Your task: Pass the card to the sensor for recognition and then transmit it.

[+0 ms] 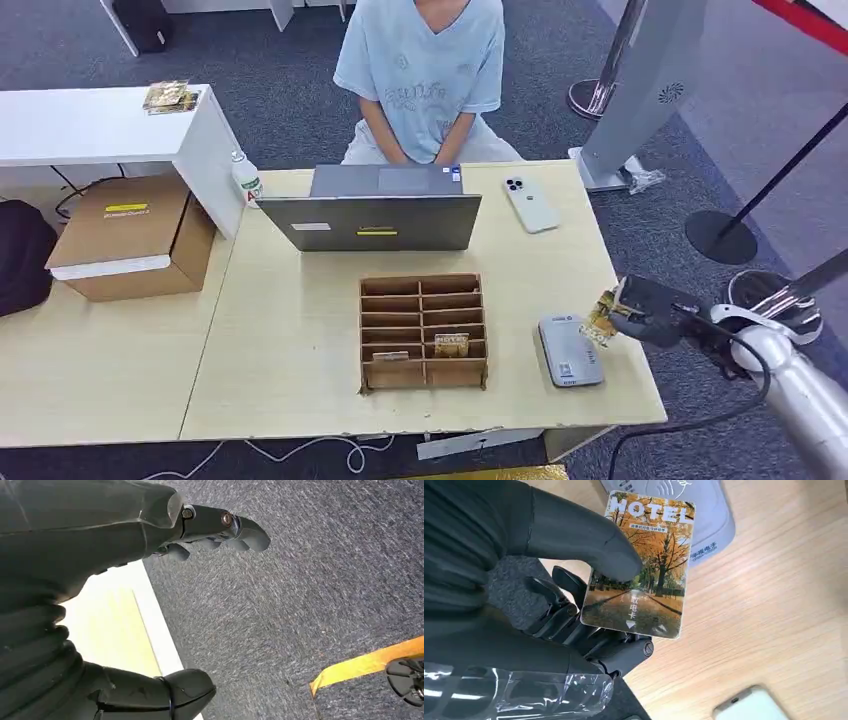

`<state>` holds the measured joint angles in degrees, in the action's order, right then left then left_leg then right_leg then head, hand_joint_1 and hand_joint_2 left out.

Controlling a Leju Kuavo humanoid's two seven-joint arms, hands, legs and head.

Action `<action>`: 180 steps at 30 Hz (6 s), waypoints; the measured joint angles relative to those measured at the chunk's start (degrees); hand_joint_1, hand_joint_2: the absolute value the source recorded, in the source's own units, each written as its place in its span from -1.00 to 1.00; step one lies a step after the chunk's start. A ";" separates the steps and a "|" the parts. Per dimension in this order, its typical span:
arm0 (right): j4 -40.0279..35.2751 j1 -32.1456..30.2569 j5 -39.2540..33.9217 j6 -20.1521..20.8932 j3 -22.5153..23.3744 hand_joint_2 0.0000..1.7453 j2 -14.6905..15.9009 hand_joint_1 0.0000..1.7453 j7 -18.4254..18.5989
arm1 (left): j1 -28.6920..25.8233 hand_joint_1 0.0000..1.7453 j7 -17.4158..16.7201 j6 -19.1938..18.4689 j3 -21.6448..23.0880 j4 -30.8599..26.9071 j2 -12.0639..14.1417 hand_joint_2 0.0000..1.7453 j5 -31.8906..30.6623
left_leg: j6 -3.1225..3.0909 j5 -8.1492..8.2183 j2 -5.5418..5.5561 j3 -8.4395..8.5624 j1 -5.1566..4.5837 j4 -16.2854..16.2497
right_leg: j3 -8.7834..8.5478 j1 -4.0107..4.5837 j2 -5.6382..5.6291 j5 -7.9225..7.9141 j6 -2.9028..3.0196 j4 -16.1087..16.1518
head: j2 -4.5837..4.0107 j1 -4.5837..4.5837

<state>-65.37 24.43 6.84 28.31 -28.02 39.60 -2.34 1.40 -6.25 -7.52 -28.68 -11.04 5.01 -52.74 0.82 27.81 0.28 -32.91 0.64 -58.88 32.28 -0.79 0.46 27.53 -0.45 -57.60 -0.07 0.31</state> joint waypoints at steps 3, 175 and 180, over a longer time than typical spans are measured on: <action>0.48 0.54 -0.04 0.00 -0.91 1.00 -0.41 1.00 -0.37 | -0.01 -1.00 0.24 0.00 -0.07 0.00 0.00 1.00 -0.37 | 0.00 0.00 0.01 0.00 0.00 0.00 | 0.00 0.00 0.02 0.00 0.00 0.00 | 0.00 0.00; 5.92 1.60 10.44 -5.11 -3.06 1.00 -6.47 1.00 -3.89 | 0.54 -1.00 2.12 -0.07 -9.95 0.00 -0.04 1.00 -11.39 | 0.03 -0.06 -0.02 0.01 0.00 -0.01 | -0.01 0.00 -0.02 -0.07 -0.05 0.00 | 0.00 0.00; 5.33 2.05 7.28 -4.22 -1.35 1.00 -6.45 1.00 -4.55 | 0.55 -1.00 2.12 -0.07 -10.08 0.00 -0.04 1.00 -11.54 | 0.03 -0.06 -0.02 0.01 0.00 -0.01 | -0.01 0.00 -0.03 -0.07 -0.05 0.01 | 0.00 0.00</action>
<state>-60.04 26.48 14.12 24.09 -29.37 33.16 -6.89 1.95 -4.13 -7.58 -38.75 -11.04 4.96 -64.28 0.85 27.75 0.26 -32.89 0.65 -58.89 32.27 -0.79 0.42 27.47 -0.49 -57.59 -0.07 0.31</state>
